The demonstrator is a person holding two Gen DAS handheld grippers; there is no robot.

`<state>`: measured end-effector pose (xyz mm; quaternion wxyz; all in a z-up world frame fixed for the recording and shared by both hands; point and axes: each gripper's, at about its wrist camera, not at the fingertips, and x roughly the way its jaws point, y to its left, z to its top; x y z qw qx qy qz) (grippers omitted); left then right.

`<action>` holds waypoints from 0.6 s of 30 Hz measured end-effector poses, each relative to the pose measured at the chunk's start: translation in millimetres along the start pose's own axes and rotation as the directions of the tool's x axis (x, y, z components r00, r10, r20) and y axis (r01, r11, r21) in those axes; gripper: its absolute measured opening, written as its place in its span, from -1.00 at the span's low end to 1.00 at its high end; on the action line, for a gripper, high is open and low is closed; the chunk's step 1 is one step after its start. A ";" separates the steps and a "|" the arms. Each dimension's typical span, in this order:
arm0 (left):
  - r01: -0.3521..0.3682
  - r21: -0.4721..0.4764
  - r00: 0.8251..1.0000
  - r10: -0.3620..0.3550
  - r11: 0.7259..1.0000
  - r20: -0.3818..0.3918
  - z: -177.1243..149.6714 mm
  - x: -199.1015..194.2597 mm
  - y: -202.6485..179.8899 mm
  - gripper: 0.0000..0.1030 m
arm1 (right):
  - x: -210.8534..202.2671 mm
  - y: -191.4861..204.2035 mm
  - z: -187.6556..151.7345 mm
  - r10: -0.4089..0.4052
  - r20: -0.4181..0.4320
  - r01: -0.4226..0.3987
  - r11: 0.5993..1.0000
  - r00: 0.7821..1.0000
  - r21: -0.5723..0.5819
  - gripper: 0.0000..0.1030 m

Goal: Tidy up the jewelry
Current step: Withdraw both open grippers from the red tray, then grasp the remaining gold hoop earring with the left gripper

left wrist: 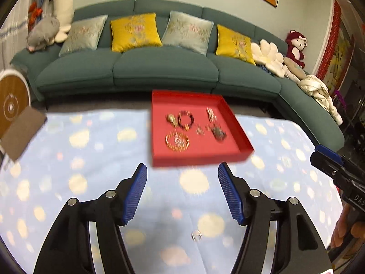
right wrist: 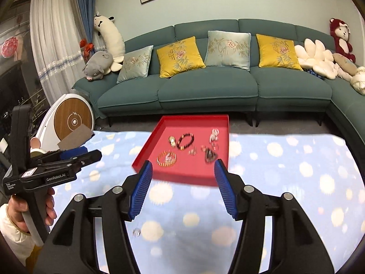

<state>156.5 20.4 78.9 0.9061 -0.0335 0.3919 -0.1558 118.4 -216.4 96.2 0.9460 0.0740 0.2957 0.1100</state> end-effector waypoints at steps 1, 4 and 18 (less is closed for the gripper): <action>-0.001 -0.004 1.000 0.000 1.000 -0.025 -12.7 4.1 -1.3 0.21 | -2.7 0.9 -11.6 -0.005 -0.015 0.005 1.000 1.000 0.006 0.06; -0.012 0.002 0.996 0.012 1.000 -0.087 -46.6 25.3 -8.7 0.21 | -2.0 -1.0 -41.8 0.015 -0.086 -0.011 0.999 0.996 0.047 0.06; -0.061 0.104 0.982 0.078 0.993 -0.172 -108.5 89.1 -23.8 0.16 | 52.2 17.0 -107.9 -0.028 -0.253 0.017 0.999 0.967 -0.044 0.06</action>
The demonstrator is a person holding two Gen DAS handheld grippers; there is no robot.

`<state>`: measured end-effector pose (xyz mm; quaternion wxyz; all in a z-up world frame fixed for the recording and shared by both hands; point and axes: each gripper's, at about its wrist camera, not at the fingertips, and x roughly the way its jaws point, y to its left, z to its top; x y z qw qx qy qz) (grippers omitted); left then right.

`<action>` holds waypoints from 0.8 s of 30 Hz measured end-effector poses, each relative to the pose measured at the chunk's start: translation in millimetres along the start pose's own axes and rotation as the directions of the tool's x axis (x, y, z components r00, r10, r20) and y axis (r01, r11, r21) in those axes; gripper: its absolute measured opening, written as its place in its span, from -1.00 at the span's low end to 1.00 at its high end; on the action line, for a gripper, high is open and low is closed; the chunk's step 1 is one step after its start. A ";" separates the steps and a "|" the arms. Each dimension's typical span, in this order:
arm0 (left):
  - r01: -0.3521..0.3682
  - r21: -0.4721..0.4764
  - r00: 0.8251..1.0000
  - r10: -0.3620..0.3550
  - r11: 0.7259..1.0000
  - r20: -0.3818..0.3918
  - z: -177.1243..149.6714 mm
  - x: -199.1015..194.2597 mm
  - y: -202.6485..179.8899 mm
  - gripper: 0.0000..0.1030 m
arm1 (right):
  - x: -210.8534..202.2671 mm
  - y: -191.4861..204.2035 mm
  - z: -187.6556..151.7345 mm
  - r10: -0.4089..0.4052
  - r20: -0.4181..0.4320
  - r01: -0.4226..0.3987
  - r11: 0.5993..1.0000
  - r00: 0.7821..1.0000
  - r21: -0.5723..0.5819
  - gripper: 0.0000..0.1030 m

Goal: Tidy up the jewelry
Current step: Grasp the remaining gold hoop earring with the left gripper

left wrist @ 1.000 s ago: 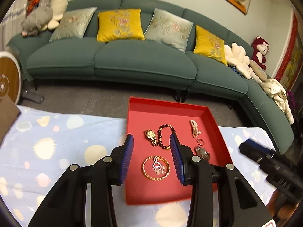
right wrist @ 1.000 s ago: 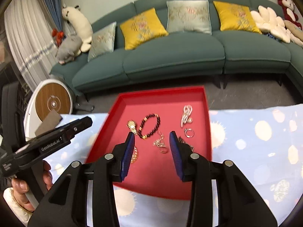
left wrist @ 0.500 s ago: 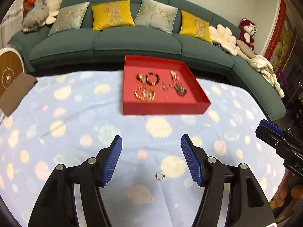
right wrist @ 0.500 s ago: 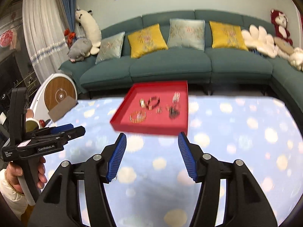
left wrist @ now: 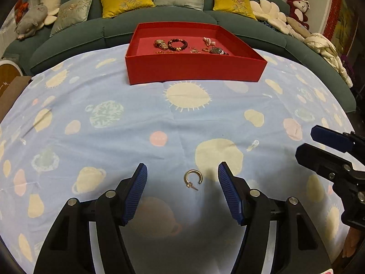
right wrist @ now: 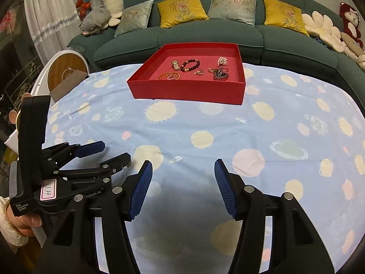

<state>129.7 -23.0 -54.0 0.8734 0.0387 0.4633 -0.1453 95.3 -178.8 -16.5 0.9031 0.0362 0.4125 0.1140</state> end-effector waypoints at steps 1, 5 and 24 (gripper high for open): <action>0.004 0.013 1.000 -0.004 1.000 -0.006 -1.8 2.4 -2.6 0.05 | 4.3 -0.1 -1.2 -0.008 -0.005 0.008 1.000 1.000 -0.002 0.06; -0.022 0.059 1.000 0.022 0.998 0.005 -7.1 7.0 -10.7 -0.02 | 18.9 -2.6 -7.2 -0.026 -0.036 0.026 1.000 0.999 0.000 0.06; 0.057 0.028 0.997 -0.058 0.998 0.043 0.4 -5.2 -6.2 -0.73 | 44.9 -3.5 -19.4 -0.049 -0.076 0.047 0.999 0.996 -0.028 -0.97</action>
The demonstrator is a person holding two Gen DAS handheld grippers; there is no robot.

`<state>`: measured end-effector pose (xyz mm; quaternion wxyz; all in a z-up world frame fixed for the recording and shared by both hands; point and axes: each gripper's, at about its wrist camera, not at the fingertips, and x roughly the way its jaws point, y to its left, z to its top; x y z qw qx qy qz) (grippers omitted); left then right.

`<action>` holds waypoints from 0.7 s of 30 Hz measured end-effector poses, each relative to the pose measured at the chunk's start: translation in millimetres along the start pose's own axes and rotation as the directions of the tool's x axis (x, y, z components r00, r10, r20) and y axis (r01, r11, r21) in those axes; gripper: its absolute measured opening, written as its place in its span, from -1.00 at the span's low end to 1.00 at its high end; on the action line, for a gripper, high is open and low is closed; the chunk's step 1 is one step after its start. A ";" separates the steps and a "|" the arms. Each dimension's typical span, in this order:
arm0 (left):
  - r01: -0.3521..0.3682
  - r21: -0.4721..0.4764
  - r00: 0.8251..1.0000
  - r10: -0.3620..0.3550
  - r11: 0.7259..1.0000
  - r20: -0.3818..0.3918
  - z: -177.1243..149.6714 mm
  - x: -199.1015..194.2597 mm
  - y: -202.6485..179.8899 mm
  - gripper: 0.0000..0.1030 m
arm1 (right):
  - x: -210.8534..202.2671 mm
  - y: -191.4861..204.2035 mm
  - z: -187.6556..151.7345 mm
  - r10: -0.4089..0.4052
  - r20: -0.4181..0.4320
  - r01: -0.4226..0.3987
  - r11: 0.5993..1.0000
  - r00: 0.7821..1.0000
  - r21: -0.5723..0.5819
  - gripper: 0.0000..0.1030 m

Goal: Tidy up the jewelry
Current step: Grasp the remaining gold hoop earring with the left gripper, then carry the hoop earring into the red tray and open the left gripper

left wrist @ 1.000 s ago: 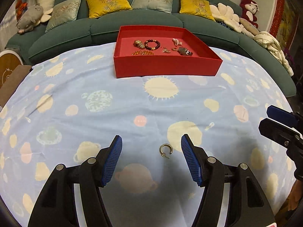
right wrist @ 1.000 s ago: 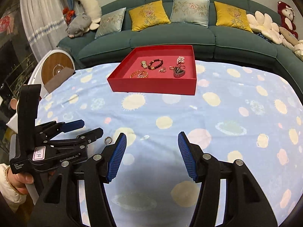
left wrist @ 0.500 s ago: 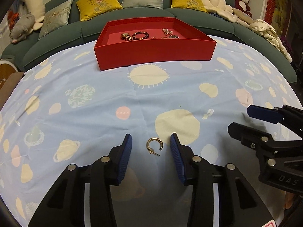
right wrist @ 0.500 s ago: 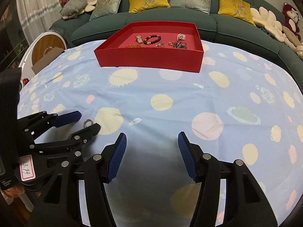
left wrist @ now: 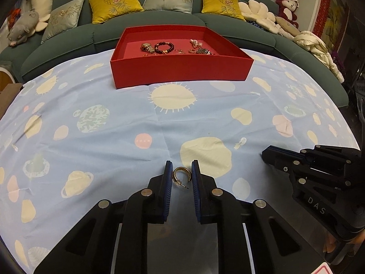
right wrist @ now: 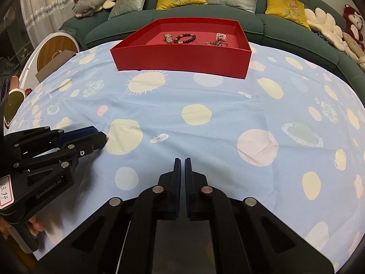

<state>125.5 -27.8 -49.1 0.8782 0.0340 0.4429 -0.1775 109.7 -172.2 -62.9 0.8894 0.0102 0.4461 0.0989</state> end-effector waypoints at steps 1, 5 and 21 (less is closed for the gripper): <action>0.005 -0.001 1.000 -0.005 1.000 0.009 1.9 -3.9 -0.3 -0.73 | -2.0 0.6 1.1 0.007 0.004 -0.007 1.000 1.000 0.002 -1.00; 0.036 -0.019 0.998 -0.035 0.999 0.060 15.5 -28.5 2.6 -0.73 | -17.5 3.2 10.8 0.036 0.047 -0.036 0.999 0.998 0.008 -1.00; -0.024 -0.022 0.965 0.029 0.999 0.261 170.7 -56.1 24.6 -0.73 | -68.9 -14.7 159.6 0.031 0.292 -0.033 0.999 0.956 0.003 -1.00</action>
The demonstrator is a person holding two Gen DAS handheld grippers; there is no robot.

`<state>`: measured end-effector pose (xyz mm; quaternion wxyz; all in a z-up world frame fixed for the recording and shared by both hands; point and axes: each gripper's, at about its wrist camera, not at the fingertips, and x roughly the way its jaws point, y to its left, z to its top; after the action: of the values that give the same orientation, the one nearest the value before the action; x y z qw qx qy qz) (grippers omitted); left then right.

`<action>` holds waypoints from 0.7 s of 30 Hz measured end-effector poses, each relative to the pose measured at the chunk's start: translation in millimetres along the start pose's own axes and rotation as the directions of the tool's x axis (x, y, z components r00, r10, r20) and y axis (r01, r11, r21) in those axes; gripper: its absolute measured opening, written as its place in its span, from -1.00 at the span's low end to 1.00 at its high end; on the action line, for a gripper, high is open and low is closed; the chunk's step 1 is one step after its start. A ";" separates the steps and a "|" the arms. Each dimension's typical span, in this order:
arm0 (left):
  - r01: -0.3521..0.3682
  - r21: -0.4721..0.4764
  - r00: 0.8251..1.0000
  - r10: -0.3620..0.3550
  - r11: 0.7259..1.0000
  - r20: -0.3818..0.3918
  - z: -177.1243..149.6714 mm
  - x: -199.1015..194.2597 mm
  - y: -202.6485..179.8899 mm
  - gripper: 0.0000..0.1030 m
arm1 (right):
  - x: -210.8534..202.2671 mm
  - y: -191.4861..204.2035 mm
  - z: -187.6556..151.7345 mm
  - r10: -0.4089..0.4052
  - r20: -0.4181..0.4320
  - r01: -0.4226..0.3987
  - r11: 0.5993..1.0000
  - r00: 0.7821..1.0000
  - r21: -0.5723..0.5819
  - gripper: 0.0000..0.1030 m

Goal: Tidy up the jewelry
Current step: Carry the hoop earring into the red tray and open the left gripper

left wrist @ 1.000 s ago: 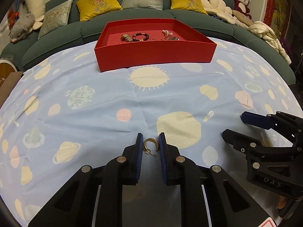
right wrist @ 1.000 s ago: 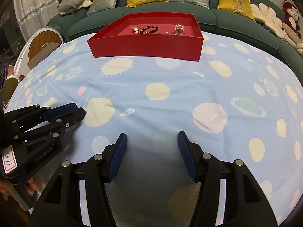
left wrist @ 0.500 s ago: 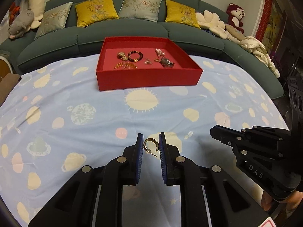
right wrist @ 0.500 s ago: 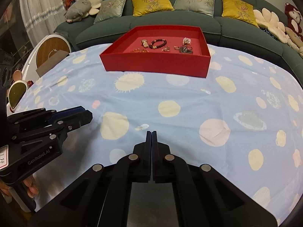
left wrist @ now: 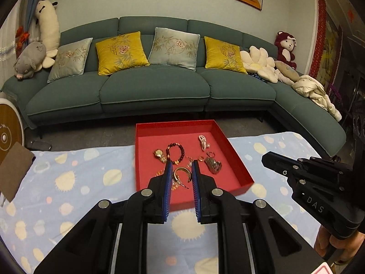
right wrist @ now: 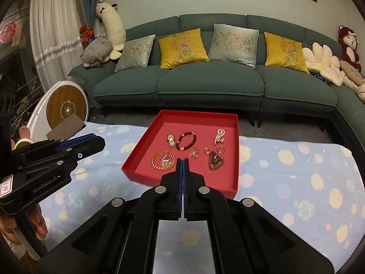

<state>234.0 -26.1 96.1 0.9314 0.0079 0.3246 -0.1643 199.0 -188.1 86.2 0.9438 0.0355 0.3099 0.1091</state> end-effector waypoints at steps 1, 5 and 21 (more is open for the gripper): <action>-0.010 -0.005 1.000 0.010 1.000 -0.001 4.3 10.6 2.0 -0.73 | 10.3 -4.0 7.2 0.001 -0.005 -0.001 1.000 1.000 0.011 -1.00; -0.042 -0.014 0.998 0.042 0.999 -0.038 9.0 63.3 7.3 -0.72 | 60.7 -21.3 19.3 -0.003 -0.042 0.006 0.998 0.999 0.056 -1.00; -0.127 -0.125 0.987 0.112 0.984 -0.118 -16.9 82.2 24.8 0.28 | 113.2 -30.8 -6.8 -0.041 -0.122 0.053 0.994 0.992 0.095 0.07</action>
<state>292.0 -25.3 30.6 0.9187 -0.0252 0.3847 -0.0854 289.3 -192.3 11.2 0.9229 0.0677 0.3718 0.0735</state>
